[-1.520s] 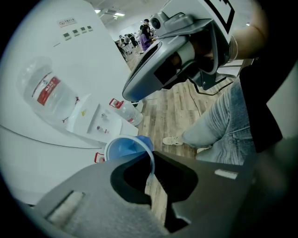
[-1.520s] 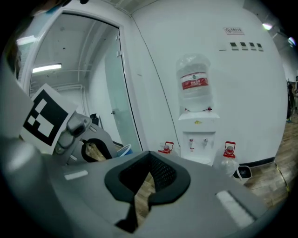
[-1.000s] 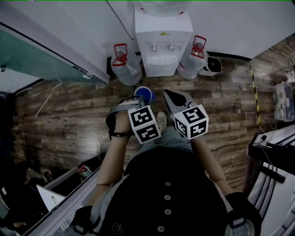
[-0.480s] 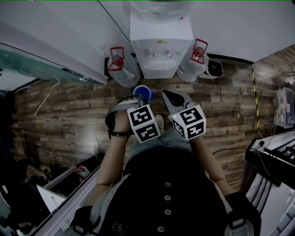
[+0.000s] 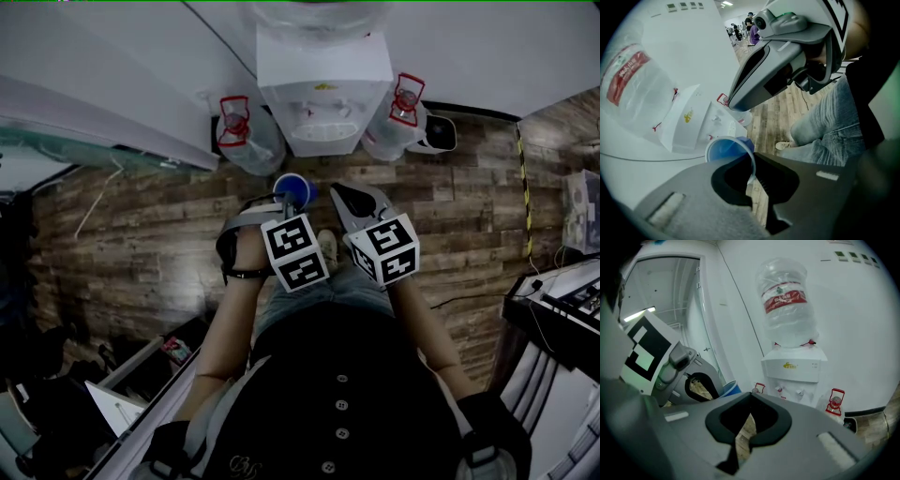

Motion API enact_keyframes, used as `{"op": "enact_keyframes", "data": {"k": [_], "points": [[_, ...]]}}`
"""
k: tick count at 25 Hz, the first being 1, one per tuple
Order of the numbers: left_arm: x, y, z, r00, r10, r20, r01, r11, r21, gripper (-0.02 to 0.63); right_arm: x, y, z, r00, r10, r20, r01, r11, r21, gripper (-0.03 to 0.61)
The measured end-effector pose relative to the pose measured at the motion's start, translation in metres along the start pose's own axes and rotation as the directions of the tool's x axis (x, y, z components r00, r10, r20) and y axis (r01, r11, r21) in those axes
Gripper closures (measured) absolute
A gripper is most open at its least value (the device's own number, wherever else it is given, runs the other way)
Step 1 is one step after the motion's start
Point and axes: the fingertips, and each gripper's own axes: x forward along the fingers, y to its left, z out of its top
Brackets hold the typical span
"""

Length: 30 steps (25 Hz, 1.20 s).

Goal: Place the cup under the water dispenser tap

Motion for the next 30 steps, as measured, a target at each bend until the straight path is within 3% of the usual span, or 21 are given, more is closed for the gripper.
{"op": "enact_keyframes", "data": {"k": [8, 18, 30], "points": [[0.017, 0.003, -0.006, 0.998, -0.061, -0.019, 0.062, 0.997, 0.055, 0.595, 0.015, -0.014, -0.001, 1.0, -0.02, -0.022, 0.021, 1.0, 0.019, 0.578], [0.038, 0.015, -0.009, 0.997, -0.074, -0.037, 0.078, 0.99, 0.115, 0.595, 0.028, -0.032, -0.013, 0.997, -0.064, -0.052, 0.066, 0.997, 0.05, 0.578], [0.076, 0.043, -0.012, 0.999, -0.023, -0.03, 0.026, 0.995, 0.095, 0.595, 0.062, -0.045, -0.027, 0.994, -0.097, -0.06, 0.099, 0.994, 0.041, 0.578]]}}
